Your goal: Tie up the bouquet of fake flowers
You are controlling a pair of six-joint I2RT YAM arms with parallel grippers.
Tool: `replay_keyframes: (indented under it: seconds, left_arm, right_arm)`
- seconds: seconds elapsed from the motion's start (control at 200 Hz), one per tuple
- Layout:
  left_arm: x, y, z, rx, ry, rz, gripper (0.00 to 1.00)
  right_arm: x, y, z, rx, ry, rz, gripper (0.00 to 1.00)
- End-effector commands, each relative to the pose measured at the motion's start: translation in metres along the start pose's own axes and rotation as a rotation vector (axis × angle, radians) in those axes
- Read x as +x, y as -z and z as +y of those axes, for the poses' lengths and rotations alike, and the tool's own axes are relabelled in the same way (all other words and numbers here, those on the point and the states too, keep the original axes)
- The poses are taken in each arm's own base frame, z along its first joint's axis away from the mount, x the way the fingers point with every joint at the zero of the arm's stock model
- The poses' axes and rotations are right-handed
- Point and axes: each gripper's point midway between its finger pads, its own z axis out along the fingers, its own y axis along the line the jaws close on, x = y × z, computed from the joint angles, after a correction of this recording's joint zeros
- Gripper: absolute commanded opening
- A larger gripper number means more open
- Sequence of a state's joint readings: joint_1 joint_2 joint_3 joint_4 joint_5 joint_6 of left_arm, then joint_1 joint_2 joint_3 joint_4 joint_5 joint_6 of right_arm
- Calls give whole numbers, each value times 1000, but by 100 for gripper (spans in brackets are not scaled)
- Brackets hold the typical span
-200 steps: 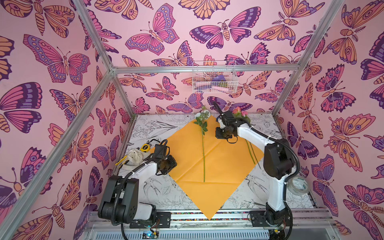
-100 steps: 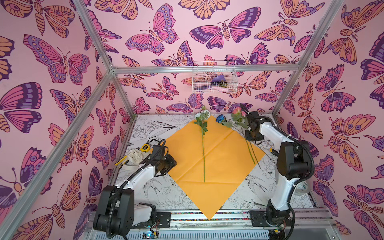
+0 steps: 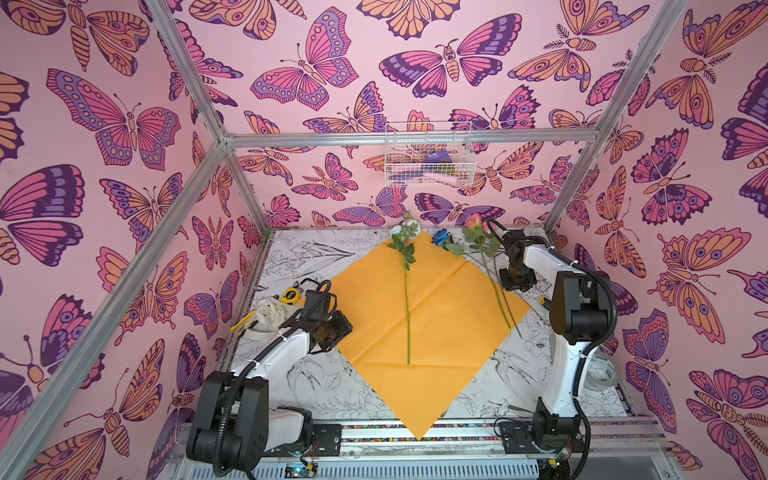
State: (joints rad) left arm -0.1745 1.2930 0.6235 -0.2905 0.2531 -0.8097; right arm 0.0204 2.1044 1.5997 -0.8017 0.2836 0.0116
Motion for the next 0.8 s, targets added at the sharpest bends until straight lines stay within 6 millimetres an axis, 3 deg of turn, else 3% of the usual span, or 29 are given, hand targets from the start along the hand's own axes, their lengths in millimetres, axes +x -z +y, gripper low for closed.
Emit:
replay_keyframes:
  seconds: [0.0, 0.165, 0.34, 0.616, 0.796]
  left_arm:
    - [-1, -2, 12, -60, -18, 2, 41]
    - [-5, -8, 15, -92, -40, 11, 41]
    - [-3, -16, 16, -103, -40, 43, 40]
    - [-3, -15, 17, -105, -34, 39, 39]
    - [0, -16, 19, -106, -29, 45, 39]
  right_arm:
    - [-10, -7, 6, -34, 56, -9, 41]
    - [-13, -17, 14, -62, 94, 2, 40]
    - [-14, -21, 19, -88, 124, 8, 29]
    - [-23, -10, 23, -123, 163, -20, 1]
    - [-32, 7, 18, -117, 153, -48, 0]
